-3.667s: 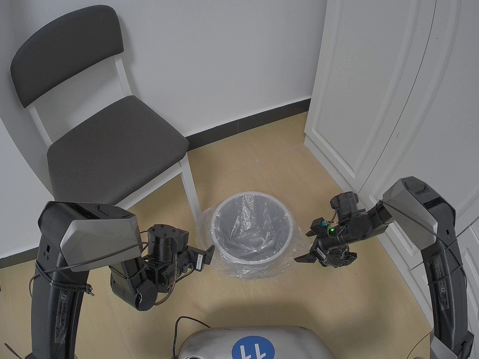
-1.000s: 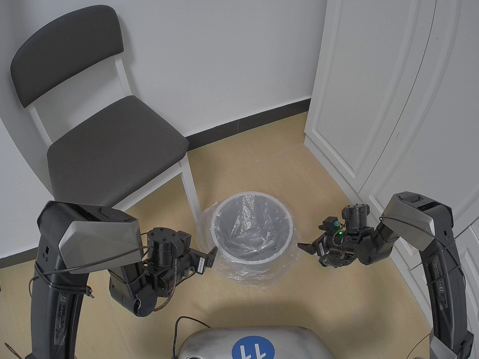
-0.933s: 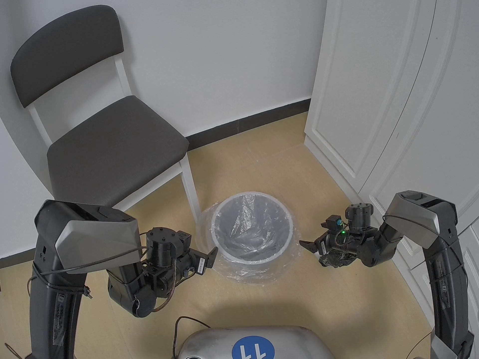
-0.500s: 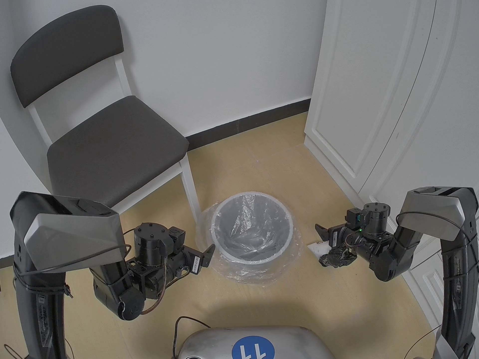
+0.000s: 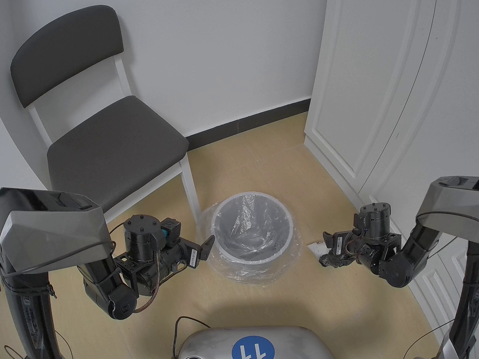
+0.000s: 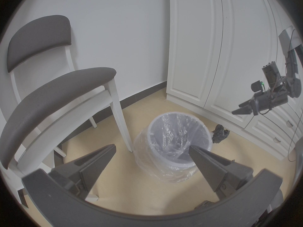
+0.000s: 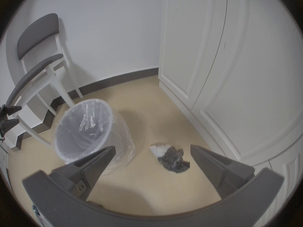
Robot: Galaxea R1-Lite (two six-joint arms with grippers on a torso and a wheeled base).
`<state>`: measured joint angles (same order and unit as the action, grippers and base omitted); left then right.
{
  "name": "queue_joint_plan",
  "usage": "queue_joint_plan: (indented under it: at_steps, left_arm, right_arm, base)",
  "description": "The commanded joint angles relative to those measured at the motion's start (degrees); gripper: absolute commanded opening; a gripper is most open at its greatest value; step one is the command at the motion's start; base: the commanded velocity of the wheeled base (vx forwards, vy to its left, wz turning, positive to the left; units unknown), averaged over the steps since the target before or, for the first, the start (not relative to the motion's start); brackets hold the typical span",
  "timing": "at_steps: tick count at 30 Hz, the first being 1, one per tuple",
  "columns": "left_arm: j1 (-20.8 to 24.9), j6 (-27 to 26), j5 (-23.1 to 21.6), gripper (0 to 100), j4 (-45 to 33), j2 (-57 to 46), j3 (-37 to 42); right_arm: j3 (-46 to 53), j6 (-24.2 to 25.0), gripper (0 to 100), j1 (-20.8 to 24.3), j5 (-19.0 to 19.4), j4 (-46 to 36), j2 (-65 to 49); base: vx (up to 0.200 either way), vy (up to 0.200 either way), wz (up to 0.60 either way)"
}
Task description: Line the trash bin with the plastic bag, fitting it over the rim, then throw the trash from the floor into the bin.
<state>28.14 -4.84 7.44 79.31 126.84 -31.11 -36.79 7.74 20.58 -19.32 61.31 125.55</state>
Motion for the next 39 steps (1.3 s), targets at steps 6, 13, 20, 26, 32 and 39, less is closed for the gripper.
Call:
queue_joint_plan:
  at_steps: [6,13,20,26,32,39]
  left_arm:
    - [0.4,0.0,0.4,100,-0.8,-8.8,2.5]
    - [1.2,-0.3,0.5,100,-3.6,-14.3,4.0]
    - [1.2,-3.1,0.5,100,-3.5,-17.8,6.0]
    - [1.1,-4.0,0.5,100,-2.9,-20.6,6.8]
    - [0.1,-3.8,1.4,100,-0.4,-19.8,7.2]
    - [-0.4,-3.6,7.7,100,1.0,-18.5,7.4]
  right_arm:
    - [-11.2,13.2,100,4.6,0.6,-40.6,-24.7]
    - [-10.4,5.4,100,-2.4,2.5,-49.8,-23.5]
    - [-9.0,3.9,100,-9.2,6.3,-46.7,-22.1]
    - [-15.7,16.6,100,-11.3,14.2,-38.5,-6.9]
    - [-21.2,20.0,100,-13.6,15.2,-38.0,5.0]
    - [-34.8,13.4,100,-16.8,15.9,-43.6,16.5]
  base:
    - [0.0,0.0,0.0]
    - [0.0,0.0,0.0]
    - [0.0,0.0,0.0]
    - [0.0,0.0,0.0]
    - [0.0,0.0,0.0]
    - [0.0,0.0,0.0]
